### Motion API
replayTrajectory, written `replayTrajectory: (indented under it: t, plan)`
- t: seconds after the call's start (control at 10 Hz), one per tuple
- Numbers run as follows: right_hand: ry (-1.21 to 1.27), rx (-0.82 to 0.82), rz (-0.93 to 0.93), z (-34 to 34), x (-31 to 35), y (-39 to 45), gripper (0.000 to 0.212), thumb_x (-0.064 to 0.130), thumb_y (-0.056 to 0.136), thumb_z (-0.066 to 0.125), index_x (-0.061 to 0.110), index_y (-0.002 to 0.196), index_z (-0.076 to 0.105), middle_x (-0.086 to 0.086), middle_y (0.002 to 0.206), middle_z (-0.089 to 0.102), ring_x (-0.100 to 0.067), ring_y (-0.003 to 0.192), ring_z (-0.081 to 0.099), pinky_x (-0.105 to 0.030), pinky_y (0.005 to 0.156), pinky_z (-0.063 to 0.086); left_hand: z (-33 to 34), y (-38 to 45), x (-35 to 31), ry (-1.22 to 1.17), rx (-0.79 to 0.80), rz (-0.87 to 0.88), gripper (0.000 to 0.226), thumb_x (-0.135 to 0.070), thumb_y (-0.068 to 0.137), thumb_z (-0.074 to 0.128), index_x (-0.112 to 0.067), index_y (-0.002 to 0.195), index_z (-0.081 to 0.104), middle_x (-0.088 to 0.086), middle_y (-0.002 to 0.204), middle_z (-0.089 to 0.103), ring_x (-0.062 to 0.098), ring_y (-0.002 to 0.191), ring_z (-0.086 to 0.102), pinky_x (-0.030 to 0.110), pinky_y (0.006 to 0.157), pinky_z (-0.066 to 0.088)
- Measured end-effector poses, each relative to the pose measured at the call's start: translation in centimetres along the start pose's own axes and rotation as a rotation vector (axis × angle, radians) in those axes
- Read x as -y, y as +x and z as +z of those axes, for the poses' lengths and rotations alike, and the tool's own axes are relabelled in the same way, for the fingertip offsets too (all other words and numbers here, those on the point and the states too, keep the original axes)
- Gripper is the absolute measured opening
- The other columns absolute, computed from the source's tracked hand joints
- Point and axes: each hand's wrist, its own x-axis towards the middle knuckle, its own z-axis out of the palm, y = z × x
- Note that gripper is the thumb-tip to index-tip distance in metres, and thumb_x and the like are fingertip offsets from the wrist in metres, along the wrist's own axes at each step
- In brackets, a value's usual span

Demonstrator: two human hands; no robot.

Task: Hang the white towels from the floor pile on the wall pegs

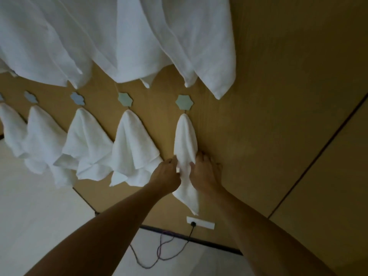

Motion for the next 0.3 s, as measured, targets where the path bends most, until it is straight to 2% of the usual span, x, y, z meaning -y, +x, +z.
replayTrajectory:
  t: [0.1, 0.2, 0.3]
  plan:
    - [0.140, 0.180, 0.076, -1.7, 0.3, -1.1, 0.059, 0.043, 0.100, 0.046, 0.013, 0.148, 0.031, -0.007, 0.140, 0.049, -0.026, 0.129, 0.045, -0.047, 0.105, 0.039, -1.6, -0.9, 0.5, 0.023, -0.013, 0.022, 0.044, -0.027, 0.094, 0.051, -0.010, 0.134, 0.047, 0.009, 0.133, 0.056, 0.027, 0.122, 0.053, 0.030, 0.093, 0.044]
    - [0.220, 0.180, 0.101, -4.0, 1.3, -3.4, 0.070, 0.041, 0.098, 0.051, 0.010, 0.153, 0.020, -0.009, 0.147, 0.042, -0.029, 0.134, 0.040, -0.046, 0.109, 0.037, -3.5, -2.9, 1.0, 0.035, -0.033, 0.074, 0.044, -0.030, 0.096, 0.051, -0.009, 0.134, 0.048, 0.011, 0.131, 0.057, 0.027, 0.121, 0.053, 0.031, 0.096, 0.042]
    - [0.220, 0.108, 0.100, -5.8, 2.8, -5.8, 0.071, 0.041, 0.099, 0.050, 0.013, 0.155, 0.015, -0.009, 0.154, 0.034, -0.030, 0.141, 0.032, -0.044, 0.114, 0.031, -5.5, -5.0, 1.6, 0.013, -0.100, 0.167, 0.058, -0.032, 0.096, 0.052, -0.012, 0.148, 0.036, 0.011, 0.146, 0.046, 0.026, 0.134, 0.043, 0.034, 0.107, 0.036]
